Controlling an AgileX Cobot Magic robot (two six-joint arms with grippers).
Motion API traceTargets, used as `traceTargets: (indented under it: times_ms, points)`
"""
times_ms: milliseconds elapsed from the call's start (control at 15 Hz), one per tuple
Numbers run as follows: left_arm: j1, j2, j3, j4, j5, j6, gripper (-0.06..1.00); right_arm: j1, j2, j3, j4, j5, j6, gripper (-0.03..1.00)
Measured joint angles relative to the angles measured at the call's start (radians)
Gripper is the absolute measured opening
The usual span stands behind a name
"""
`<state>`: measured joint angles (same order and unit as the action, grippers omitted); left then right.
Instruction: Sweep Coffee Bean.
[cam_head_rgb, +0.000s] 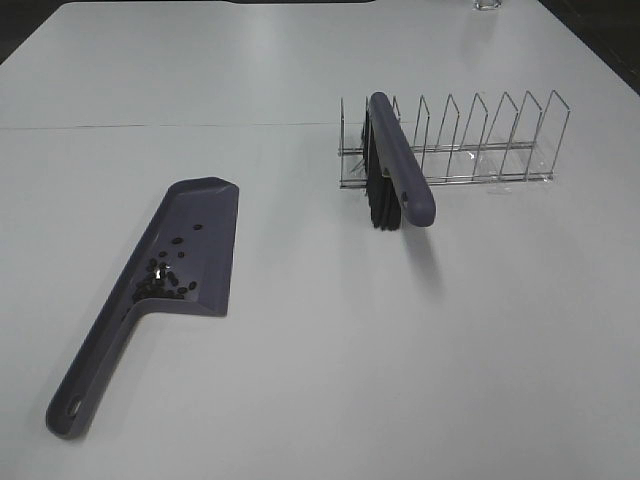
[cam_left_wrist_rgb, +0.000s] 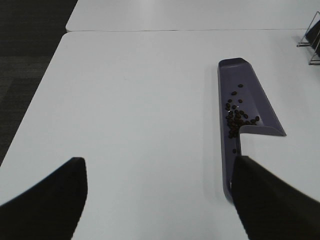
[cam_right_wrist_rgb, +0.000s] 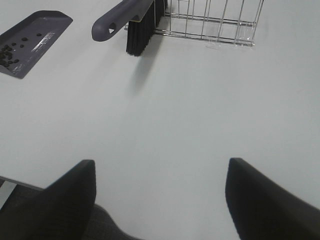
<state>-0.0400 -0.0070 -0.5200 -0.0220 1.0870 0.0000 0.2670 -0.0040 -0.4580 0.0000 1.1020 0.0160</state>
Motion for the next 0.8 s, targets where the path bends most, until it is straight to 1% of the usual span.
traceTargets:
  times_ms: [400,467,533,800]
  points:
    - [0.003,0.0,0.0,-0.004,-0.002,0.0,0.73,0.0,0.0,0.0,0.0,0.0,0.0,0.63]
    - [0.022,0.0,0.0,-0.004,-0.002,0.0,0.73,0.0,0.0,0.0,0.0,0.0,0.0,0.63]
    - [0.075,0.0,0.0,-0.004,-0.003,0.0,0.73,0.0,0.0,0.0,0.0,0.0,0.0,0.63]
    - [0.085,0.0,0.0,-0.004,-0.003,0.0,0.73,0.0,0.0,0.002,-0.034,0.0,-0.001,0.63]
